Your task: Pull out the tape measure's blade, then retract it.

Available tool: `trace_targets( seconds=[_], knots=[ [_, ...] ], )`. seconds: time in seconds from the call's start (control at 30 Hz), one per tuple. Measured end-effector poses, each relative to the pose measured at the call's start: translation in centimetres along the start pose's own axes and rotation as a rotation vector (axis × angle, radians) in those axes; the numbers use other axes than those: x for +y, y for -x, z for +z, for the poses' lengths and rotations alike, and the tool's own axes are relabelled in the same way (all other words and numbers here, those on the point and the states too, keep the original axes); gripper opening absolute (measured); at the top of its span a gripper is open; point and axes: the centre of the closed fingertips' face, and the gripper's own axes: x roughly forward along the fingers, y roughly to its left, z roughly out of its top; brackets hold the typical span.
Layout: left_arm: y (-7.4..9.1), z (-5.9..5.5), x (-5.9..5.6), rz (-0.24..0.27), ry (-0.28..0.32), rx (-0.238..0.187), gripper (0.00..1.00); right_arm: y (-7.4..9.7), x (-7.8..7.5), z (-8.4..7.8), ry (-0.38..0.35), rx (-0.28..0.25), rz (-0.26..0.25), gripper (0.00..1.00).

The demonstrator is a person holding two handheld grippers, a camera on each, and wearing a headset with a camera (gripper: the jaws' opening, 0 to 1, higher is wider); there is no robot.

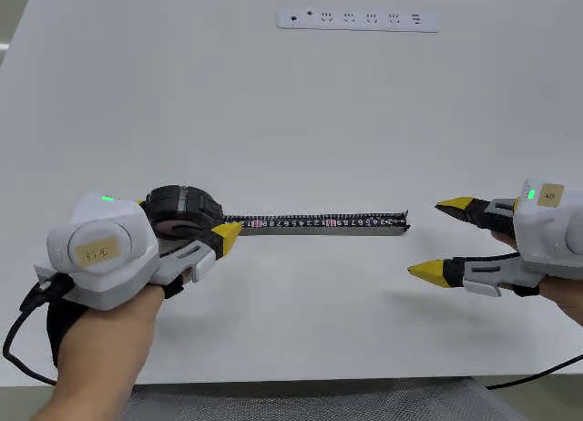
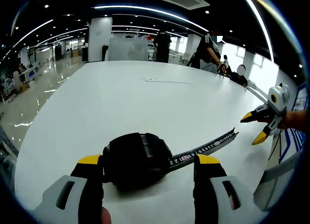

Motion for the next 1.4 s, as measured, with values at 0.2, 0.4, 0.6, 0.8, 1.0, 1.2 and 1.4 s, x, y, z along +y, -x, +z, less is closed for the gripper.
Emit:
trace_targets(
  seconds=[0.2,0.4,0.6,0.8,1.0,1.2,1.4],
  knots=[
    [-0.3,0.1,0.3,0.030,0.028,-0.003,0.71,-0.2,-0.6,0.0,0.030,0.015,0.020,0.46],
    [-0.5,0.3,0.7,0.055,0.072,-0.005,0.70,-0.9,-1.0,0.0,0.057,0.032,0.043,0.41],
    [-0.6,0.3,0.9,0.074,0.079,-0.004,0.66,-1.7,-1.3,-0.1,0.081,0.049,0.066,0.37],
    [-1.0,0.3,1.4,0.108,0.099,0.004,0.63,-2.5,-1.1,-0.2,0.093,0.059,0.095,0.34],
    [-1.0,0.1,1.6,0.119,0.082,0.006,0.61,-3.0,-1.4,0.0,0.101,0.063,0.106,0.30],
    [-1.2,0.0,1.6,0.122,0.081,0.006,0.60,-3.3,-1.6,-0.1,0.122,0.074,0.124,0.25],
    [-1.2,0.0,1.6,0.119,0.078,0.008,0.59,-3.4,-1.7,-0.1,0.138,0.075,0.139,0.22]
  ],
)
